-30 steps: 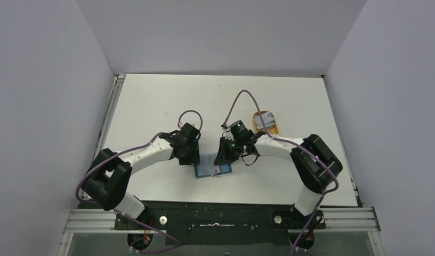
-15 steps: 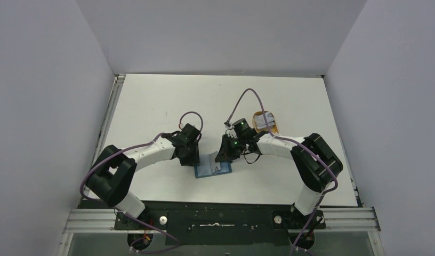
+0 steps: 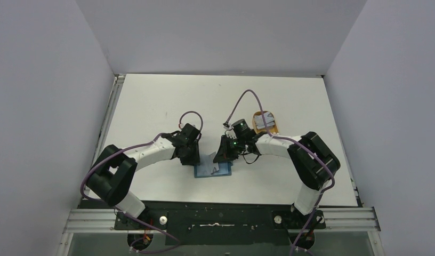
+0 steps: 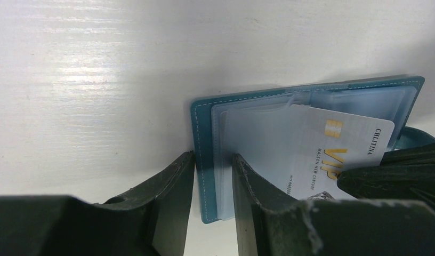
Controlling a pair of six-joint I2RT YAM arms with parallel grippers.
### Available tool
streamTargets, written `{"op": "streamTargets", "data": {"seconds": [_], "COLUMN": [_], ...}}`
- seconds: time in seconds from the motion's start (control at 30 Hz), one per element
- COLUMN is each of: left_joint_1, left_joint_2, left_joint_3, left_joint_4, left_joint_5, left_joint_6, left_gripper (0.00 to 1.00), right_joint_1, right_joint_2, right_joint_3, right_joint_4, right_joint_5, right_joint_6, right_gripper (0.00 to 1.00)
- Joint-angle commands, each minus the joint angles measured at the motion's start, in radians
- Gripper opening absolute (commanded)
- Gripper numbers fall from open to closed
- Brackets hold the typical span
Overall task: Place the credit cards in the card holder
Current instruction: Insert the credit card into the card holder.
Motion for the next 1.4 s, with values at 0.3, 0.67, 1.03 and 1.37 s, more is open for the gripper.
{"op": "streamTargets", "data": {"seconds": [0.3,0.67,1.03,1.37], "left_joint_1": [0.005,0.017,0.017,0.016], "left_joint_2": [-0.080,-0.070,-0.011,0.013], "left_joint_3": [-0.009,-0.031,-0.048,-0.080], "left_joint_4": [-0.083,-0.094,-0.069,-0.007], "left_joint_5": [-0.031,-0.049,-0.021,0.029], "left_joint_6": [-0.015,-0.028,-0.053,-0.074], "left_gripper": [0.30,0.20,0.00,0.00], "right_joint_1": [-0.002,0.002,0.008,0.018], "right_joint_2": [0.008,0.010,0.023,0.041], "right_joint_3": [-0.032,-0.052,-0.085,-0.155], "right_joint_4": [0.123,0.138,0.210,0.360], "right_joint_5": [-0.021,-0.029,-0.043,0.001], "right_joint_6": [0.036,0.035,0.076,0.160], "right_gripper": [0.00,0.00,0.00,0.00]}}
